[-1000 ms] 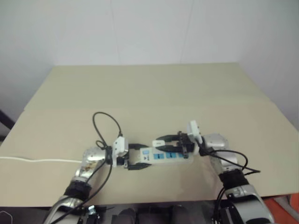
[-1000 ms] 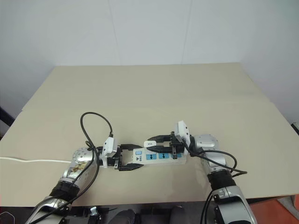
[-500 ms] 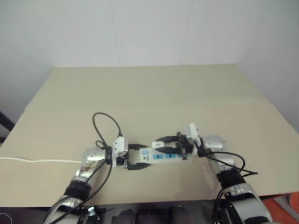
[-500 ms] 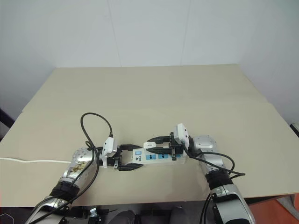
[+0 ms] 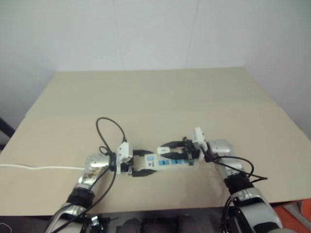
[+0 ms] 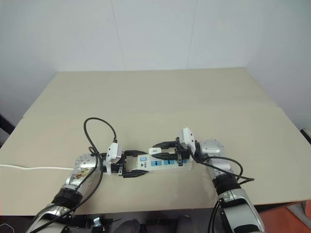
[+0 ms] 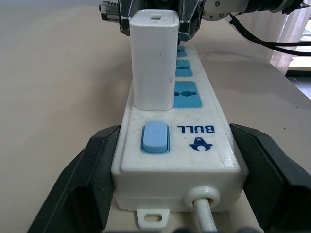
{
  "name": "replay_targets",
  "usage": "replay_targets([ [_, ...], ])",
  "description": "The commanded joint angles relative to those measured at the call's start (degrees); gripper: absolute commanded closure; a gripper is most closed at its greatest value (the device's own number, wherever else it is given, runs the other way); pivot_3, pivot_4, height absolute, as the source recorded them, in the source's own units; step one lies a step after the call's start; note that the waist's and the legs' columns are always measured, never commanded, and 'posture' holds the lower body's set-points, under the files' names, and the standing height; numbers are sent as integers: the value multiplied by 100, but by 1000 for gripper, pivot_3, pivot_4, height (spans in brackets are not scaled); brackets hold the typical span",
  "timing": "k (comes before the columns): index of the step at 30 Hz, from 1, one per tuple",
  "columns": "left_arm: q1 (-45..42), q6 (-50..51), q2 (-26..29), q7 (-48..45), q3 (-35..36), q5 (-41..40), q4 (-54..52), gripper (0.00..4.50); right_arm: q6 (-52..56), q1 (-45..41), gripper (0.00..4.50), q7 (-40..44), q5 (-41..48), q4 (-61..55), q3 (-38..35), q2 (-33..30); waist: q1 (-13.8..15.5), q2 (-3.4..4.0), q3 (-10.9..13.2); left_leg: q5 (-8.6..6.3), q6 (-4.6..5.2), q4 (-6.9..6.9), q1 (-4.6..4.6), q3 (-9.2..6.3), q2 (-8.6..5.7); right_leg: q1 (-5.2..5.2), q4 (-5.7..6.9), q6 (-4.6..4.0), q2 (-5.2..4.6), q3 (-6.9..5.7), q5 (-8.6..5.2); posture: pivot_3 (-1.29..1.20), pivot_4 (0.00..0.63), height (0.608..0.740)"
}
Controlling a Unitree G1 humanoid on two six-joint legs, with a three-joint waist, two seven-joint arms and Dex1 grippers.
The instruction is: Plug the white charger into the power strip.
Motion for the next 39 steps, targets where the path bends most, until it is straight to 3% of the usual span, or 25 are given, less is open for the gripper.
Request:
replay_targets([
  [1,-2,-98,57,-21,-19,145,20,1255,53,109,1766,105,-205,160,88,-49,1,0,-2,0,0,-1,-1,1,0,-2,0,0,0,3,0,0,150,740],
  [6,-39,-130,34,-9,-25,163,68,1255,113,124,30,162,-157,58,22,-63,9,0,-2,0,0,-2,0,0,0,0,-2,0,0,2,0,0,150,740],
  [9,-54,-22,40,-36,-20,121,71,1255,52,131,30,152,-179,73,-17,-67,11,0,-2,0,0,-3,0,0,0,-1,-3,0,0,2,0,0,150,740],
  [13,-99,80,83,-229,3,-12,-39,19,17,170,0,169,-174,65,-52,-111,13,0,-2,0,0,-3,0,0,0,-1,-3,0,0,2,0,0,150,740],
  [19,-66,304,194,-362,88,-190,-588,19,-101,344,0,-67,-162,-285,-231,-185,33,-1,-2,-1,0,-3,-7,0,0,-5,-7,0,0,1,0,0,150,740],
  [23,33,387,371,57,494,-332,-1061,19,450,598,0,-150,137,-1101,-522,-666,50,-1,0,-1,0,-4,-23,0,0,-21,-9,1,-4,3,0,0,150,740],
  [28,315,763,1145,-160,1090,-754,-1528,19,748,1208,0,11,416,-2034,-1108,-1816,33,7,8,-2,-1,-8,-61,0,-1,-55,-12,1,-5,2,-1,0,150,740],
  [33,781,361,1955,-686,1267,-483,-1031,19,935,1954,0,-57,628,-2653,-1815,-2685,11,7,11,-3,1,-38,-39,18,2,-48,-26,1,-3,12,-1,0,150,740],
  [39,791,594,1764,-556,1202,-625,-1060,19,958,2402,0,-270,514,-3119,-1947,-2925,51,-4,18,-3,1,-46,-26,35,19,-36,-26,1,-4,19,-2,0,150,740],
])
